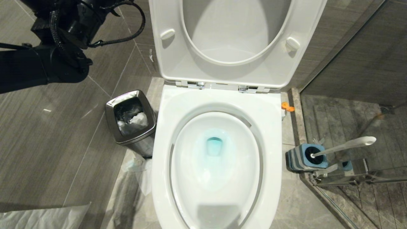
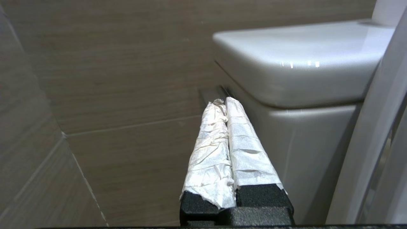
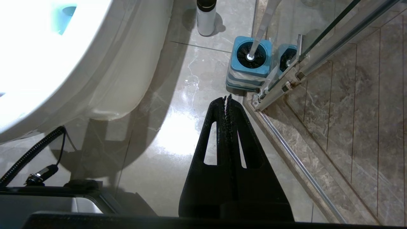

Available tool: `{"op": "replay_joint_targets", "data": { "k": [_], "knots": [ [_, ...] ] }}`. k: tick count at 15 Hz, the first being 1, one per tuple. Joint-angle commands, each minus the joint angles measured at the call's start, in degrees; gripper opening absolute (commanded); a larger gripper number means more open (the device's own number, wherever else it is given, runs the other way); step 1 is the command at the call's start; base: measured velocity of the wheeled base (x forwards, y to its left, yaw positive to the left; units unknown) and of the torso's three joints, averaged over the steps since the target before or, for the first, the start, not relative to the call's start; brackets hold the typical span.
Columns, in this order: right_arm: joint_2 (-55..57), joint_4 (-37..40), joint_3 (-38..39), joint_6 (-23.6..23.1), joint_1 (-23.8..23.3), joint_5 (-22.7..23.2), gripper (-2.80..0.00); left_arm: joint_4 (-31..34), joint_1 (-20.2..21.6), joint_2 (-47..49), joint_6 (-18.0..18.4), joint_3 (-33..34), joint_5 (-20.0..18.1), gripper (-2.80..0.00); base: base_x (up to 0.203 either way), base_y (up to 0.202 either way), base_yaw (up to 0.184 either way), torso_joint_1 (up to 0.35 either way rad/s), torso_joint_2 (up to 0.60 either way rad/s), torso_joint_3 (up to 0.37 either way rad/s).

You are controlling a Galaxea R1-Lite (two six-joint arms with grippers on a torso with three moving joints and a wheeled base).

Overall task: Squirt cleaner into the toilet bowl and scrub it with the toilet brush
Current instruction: Flush the toilet

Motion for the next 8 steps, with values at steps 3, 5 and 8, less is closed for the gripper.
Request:
{"op": "replay_joint_targets", "data": {
  "k": [3, 5, 8],
  "knots": [
    [0.0, 0.0, 0.0, 0.0, 0.0, 0.0, -2.80, -0.5, 0.5, 2.3, 0.3, -0.1, -0.4, -2.80, 0.000, 0.000, 0.000, 0.000, 0.00, 0.000],
    [0.0, 0.0, 0.0, 0.0, -0.1, 0.0, -2.80, -0.9, 0.5, 2.3, 0.5, -0.1, -0.4, -2.80, 0.000, 0.000, 0.000, 0.000, 0.00, 0.000],
    [0.0, 0.0, 0.0, 0.0, 0.0, 0.0, -2.80, -1.2, 0.7, 2.4, 0.5, -0.1, -0.5, -2.80, 0.000, 0.000, 0.000, 0.000, 0.00, 0.000]
  ]
}}
